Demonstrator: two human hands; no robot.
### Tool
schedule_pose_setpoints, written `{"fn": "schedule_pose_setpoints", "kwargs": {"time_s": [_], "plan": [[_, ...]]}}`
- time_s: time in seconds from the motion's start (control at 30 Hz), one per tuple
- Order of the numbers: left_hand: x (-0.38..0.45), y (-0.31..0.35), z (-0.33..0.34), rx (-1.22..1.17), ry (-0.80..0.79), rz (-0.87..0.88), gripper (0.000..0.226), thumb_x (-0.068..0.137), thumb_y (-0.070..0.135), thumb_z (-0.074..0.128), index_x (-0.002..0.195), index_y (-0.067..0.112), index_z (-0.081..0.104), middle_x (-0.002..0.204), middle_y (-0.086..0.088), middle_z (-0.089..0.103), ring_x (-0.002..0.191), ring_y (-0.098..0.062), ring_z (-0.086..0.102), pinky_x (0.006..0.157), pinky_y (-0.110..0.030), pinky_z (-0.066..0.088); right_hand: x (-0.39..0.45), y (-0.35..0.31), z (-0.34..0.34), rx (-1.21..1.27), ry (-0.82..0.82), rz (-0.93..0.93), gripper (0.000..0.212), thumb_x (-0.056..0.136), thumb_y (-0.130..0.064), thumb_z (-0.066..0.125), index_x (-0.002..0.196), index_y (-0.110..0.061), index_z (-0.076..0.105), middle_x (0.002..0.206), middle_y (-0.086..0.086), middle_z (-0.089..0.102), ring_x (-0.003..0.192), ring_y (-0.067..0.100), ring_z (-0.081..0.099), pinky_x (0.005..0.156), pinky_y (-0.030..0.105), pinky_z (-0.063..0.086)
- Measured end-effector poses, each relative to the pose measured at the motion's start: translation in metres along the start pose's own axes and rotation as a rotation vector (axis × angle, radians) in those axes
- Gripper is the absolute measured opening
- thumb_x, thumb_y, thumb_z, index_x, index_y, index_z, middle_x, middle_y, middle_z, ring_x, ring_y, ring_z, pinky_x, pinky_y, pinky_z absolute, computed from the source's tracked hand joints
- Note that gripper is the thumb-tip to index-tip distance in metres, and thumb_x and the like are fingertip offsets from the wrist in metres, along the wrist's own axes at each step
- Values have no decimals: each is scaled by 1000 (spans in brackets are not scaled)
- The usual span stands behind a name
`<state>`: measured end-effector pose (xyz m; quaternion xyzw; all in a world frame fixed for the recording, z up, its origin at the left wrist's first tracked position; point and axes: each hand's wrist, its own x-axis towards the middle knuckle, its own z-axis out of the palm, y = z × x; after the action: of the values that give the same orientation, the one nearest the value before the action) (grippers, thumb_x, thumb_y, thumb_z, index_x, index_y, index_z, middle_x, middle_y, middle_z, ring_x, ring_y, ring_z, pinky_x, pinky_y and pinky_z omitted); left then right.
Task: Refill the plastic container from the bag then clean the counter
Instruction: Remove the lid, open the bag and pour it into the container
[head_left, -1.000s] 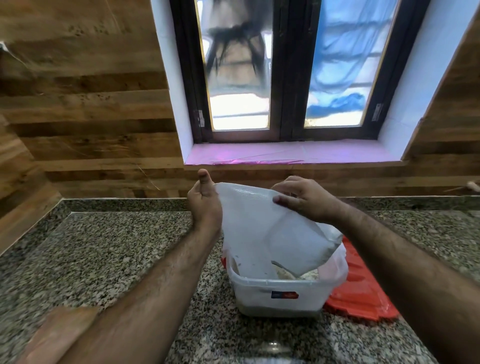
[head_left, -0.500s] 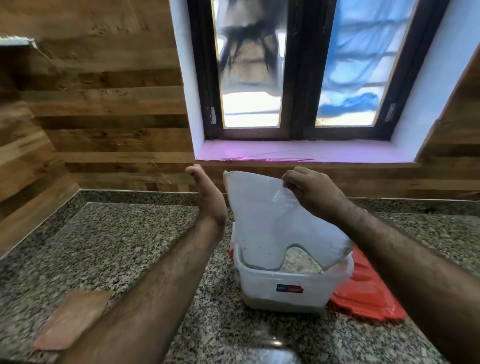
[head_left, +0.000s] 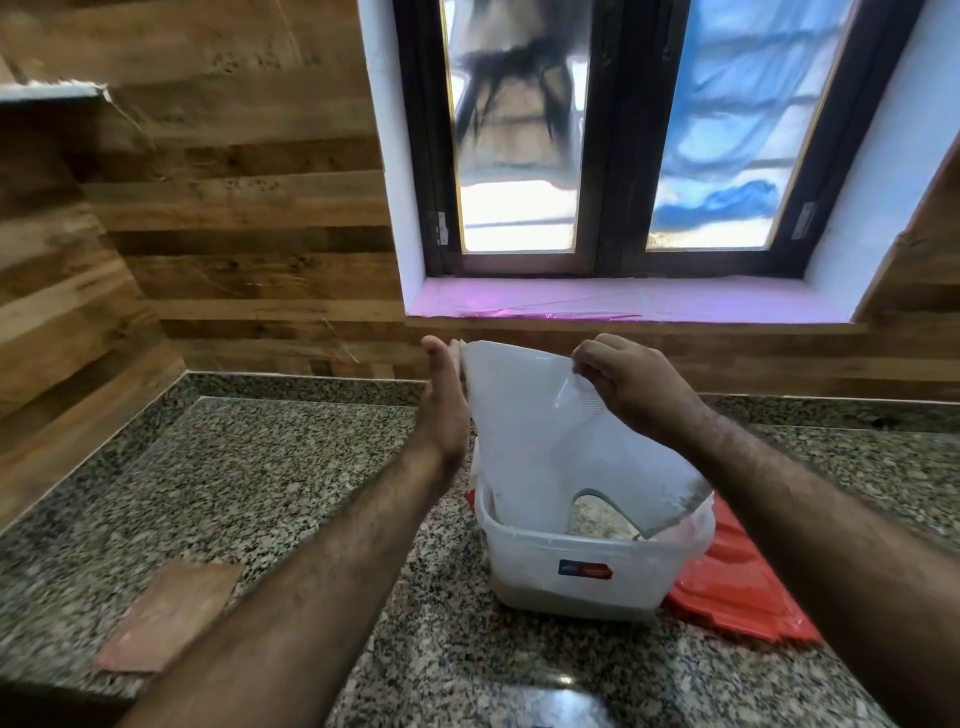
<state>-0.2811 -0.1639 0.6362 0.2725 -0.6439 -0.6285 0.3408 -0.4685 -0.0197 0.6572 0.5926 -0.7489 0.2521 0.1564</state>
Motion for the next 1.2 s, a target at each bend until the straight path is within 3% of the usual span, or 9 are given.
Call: {"fn": "schedule_pose_setpoints", "kwargs": {"time_s": [0.1,0.17,0.27,0.4,0.5,0.63,0.87,1.0,1.2], "plan": [[17,-4,-7,547,99,356,104,91,91,33,171,27,18,179,-5,18,163,-27,21,127,-49,19,1,1,-2,15,-21,-2,7,103,-7,65,104,-8,72,100,4,71,82,22,61,70,28,45],[33,0,-8,1009,47,630,87,99,78,40,164,20,40,169,-11,42,156,-29,37,128,-50,24,0,1,-3,39,-43,-12,8,104,-8,64,105,-10,71,100,0,69,85,19,61,71,28,47],[50,6,-8,1282,-71,846,65,99,76,42,98,17,67,86,-4,71,76,-21,65,74,-37,51,1,-1,-7,94,-98,-26,9,105,-9,62,103,-13,70,98,-4,67,86,18,62,73,30,50],[70,10,-11,1202,-49,1028,54,103,65,47,68,24,45,58,5,45,46,-13,41,49,-24,27,-1,1,-18,116,12,44,18,108,-26,62,110,-13,72,104,-1,69,92,18,62,81,39,56],[82,24,-14,1142,-41,1021,57,105,62,48,64,22,46,56,4,43,45,-15,37,46,-24,22,-14,8,-26,54,193,270,56,110,-51,45,145,-9,61,145,14,64,133,28,59,109,42,46],[92,30,-18,1125,-55,1018,57,108,58,48,64,21,44,56,3,40,47,-20,39,52,-29,25,-34,13,-29,33,-52,228,94,104,-78,15,162,-10,44,167,14,45,156,29,40,128,49,33],[94,19,-26,1075,-39,1062,54,107,52,54,64,21,44,55,2,40,46,-18,36,48,-28,27,-44,16,-28,5,41,211,86,108,-71,20,160,-8,47,164,15,49,152,32,45,125,56,37],[91,18,-27,1052,-10,1067,52,107,54,49,66,23,43,57,3,39,47,-16,34,49,-26,19,-45,20,-20,-148,60,146,81,109,-61,30,170,-8,25,177,11,18,164,31,22,132,48,18],[90,9,-27,1064,5,1102,53,107,50,52,64,22,45,57,5,38,46,-14,34,49,-23,18,-40,15,-17,-107,8,187,83,108,-63,26,170,-9,23,178,11,21,165,27,19,134,45,16]]}}
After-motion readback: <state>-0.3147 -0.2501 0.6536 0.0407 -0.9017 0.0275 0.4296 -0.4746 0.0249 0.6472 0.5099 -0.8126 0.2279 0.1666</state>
